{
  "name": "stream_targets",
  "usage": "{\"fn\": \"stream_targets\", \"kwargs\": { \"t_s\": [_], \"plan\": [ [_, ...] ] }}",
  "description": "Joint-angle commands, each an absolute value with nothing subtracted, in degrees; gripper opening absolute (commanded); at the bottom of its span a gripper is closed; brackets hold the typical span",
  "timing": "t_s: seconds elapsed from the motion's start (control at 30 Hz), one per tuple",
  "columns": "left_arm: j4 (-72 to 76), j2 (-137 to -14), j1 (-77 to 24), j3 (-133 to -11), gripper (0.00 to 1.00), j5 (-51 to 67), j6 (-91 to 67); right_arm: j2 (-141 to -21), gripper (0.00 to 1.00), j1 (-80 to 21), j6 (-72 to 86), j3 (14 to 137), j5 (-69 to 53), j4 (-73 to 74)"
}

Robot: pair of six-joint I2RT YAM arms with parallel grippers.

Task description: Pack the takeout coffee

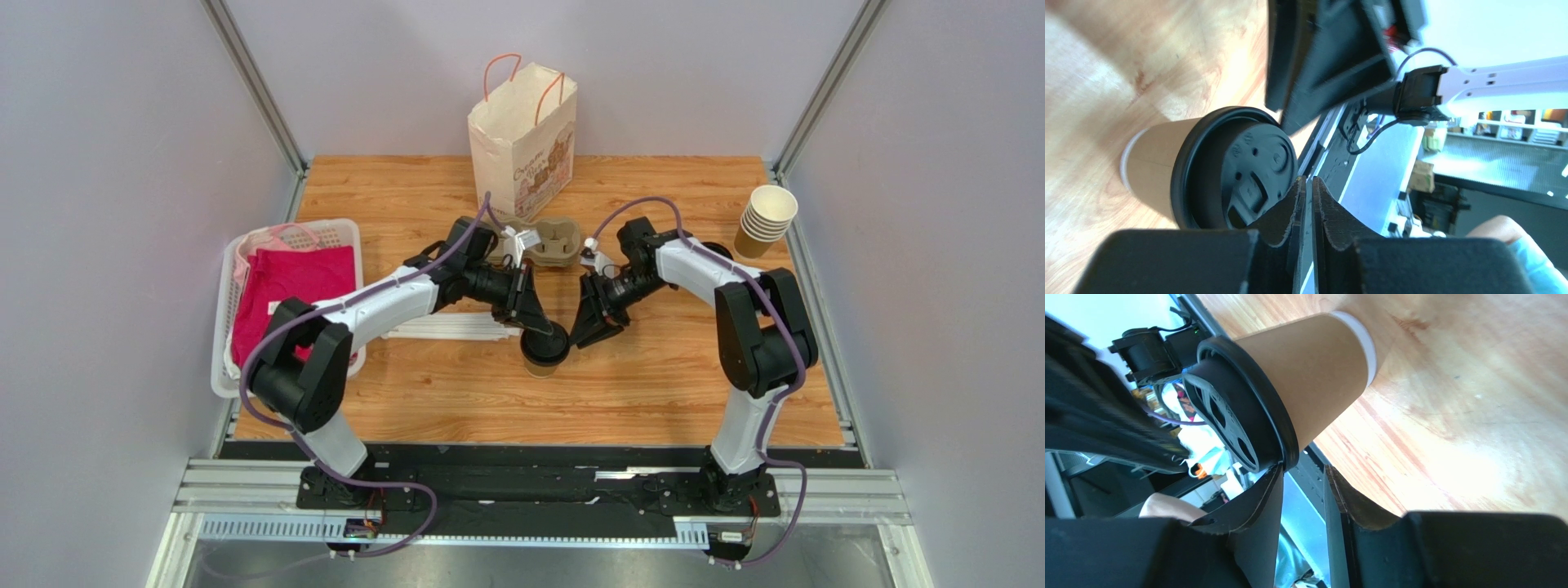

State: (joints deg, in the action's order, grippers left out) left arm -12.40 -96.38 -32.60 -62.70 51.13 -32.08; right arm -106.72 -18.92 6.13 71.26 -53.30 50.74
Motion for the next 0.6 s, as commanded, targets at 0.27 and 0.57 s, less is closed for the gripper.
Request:
{"fn": "stream_targets", "kwargs": {
  "t_s": [0.27, 0.57],
  "plan": [
    [-17.4, -89.12, -26.37, -60.82, 0.18, 48.69, -28.3, -104.59, 0.33, -17.75, 2.46, 77.17, -51.15, 54.31],
    [-16.61, -89.73, -27.24, -58.27, 0.22, 50.8, -28.74, -103.09, 0.33, -17.75, 2.02, 75.76, -52.21, 55.81]
  ]
}}
